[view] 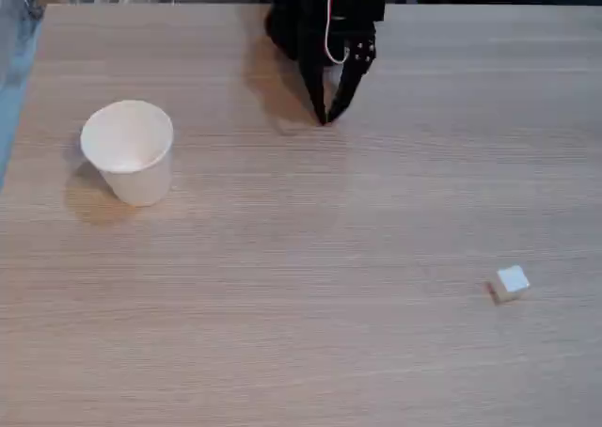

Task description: Grasp a block and put it in the bin.

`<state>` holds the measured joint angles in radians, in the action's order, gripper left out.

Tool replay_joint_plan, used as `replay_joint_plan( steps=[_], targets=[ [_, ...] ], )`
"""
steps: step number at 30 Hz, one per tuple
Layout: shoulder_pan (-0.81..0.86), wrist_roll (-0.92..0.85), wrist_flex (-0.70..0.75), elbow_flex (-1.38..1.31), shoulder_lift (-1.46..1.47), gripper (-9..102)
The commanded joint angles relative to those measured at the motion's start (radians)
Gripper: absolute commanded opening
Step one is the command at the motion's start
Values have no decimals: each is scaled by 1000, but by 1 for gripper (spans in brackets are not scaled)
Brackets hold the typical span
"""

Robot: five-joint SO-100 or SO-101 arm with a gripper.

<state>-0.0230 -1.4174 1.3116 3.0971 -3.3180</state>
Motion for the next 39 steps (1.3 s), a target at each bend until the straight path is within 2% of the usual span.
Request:
replay_joint_plan(
  steps=[1,39],
  targets=[
    [5,0,-2,9,9,0],
    [-3,-12,14,9,-14,0]
  ],
)
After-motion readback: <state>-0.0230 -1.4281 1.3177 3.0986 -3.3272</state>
